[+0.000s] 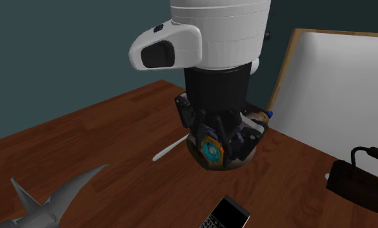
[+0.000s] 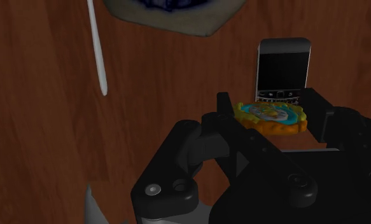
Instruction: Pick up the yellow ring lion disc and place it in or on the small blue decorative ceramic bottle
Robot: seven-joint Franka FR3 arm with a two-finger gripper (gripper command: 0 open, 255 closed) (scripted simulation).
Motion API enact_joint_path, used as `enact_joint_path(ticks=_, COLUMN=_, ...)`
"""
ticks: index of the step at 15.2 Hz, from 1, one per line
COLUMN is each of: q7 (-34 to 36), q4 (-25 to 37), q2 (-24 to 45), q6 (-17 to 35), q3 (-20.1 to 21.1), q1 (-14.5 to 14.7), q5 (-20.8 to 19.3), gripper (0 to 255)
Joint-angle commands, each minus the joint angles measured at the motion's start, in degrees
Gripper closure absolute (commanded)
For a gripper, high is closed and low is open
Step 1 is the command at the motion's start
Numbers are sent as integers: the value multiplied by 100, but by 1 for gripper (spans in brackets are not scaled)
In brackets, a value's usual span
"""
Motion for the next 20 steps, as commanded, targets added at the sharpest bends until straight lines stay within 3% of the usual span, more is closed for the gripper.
enact_joint_path(ticks=1, q7=6, q4=216, q2=35, q6=-186, q3=2, q1=18, q5=-12, gripper=255)
enact_joint_path(ticks=15, q7=95, q4=1879, q2=438, q6=-1458, q3=20, q1=246, q5=-166, gripper=255)
enact_joint_path(ticks=20, q7=-70, q4=-273, q2=-1157, q6=-803, q3=72, q1=-185, q5=443, gripper=255)
